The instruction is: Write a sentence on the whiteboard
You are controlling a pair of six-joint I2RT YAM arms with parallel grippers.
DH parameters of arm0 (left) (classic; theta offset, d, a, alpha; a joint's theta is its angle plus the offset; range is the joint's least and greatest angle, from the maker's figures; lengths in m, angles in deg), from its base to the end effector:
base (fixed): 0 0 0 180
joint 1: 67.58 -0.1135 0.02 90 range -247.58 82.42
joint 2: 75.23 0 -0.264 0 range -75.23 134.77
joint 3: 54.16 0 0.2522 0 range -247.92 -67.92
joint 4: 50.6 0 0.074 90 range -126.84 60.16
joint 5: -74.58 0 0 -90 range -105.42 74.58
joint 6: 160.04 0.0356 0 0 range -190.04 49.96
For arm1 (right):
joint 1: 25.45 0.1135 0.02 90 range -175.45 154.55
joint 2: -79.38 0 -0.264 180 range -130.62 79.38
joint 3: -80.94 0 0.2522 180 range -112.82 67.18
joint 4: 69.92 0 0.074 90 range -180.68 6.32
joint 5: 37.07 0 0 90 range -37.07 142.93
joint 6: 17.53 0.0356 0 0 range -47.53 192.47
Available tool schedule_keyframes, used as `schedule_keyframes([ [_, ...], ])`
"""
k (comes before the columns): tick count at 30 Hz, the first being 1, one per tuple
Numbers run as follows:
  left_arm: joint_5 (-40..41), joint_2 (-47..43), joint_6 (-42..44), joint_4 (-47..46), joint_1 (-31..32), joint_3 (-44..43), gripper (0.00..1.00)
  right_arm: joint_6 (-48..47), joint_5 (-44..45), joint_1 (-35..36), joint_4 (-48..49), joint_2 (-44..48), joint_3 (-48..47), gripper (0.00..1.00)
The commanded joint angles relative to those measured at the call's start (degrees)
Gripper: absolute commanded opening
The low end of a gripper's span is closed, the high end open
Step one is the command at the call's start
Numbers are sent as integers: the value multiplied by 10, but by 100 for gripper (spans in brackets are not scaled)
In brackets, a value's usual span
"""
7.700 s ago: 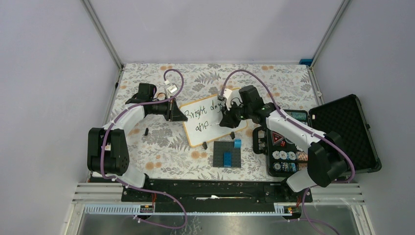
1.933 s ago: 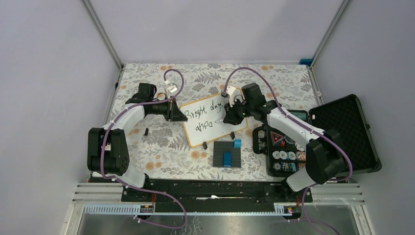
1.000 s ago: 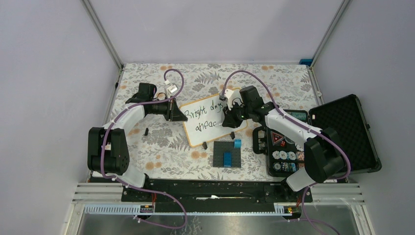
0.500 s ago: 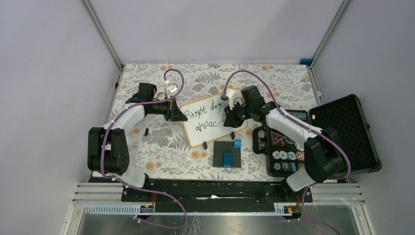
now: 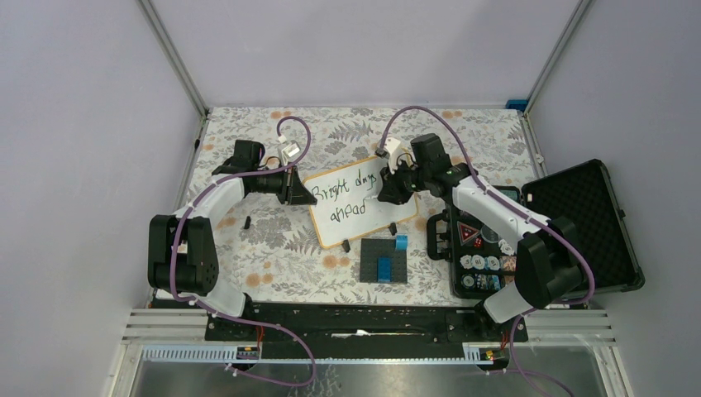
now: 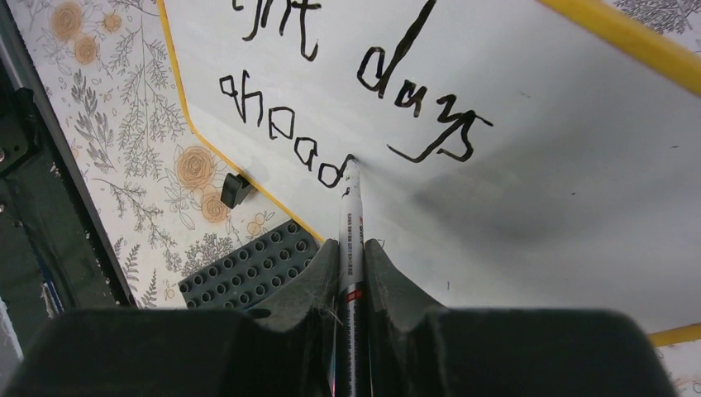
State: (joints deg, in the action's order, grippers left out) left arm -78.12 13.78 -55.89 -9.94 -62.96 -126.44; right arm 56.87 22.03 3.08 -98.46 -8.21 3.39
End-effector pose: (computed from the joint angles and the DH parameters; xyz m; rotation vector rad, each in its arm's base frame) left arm 0.3021 -0.0562 0.2288 0.7446 2.1040 -1.2806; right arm 0.2891 0.1780 0.2681 -1.1022 1.9366 0.7263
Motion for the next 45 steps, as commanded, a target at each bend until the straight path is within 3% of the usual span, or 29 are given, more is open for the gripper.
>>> schedule_keyframes([
  [1,64,6,49,-12,4,-9,0,-1,35,-12,32,5,-34,0],
  [45,67,8,49,-11,4,-10,0,-19,-9,-2,26,4,44,0],
])
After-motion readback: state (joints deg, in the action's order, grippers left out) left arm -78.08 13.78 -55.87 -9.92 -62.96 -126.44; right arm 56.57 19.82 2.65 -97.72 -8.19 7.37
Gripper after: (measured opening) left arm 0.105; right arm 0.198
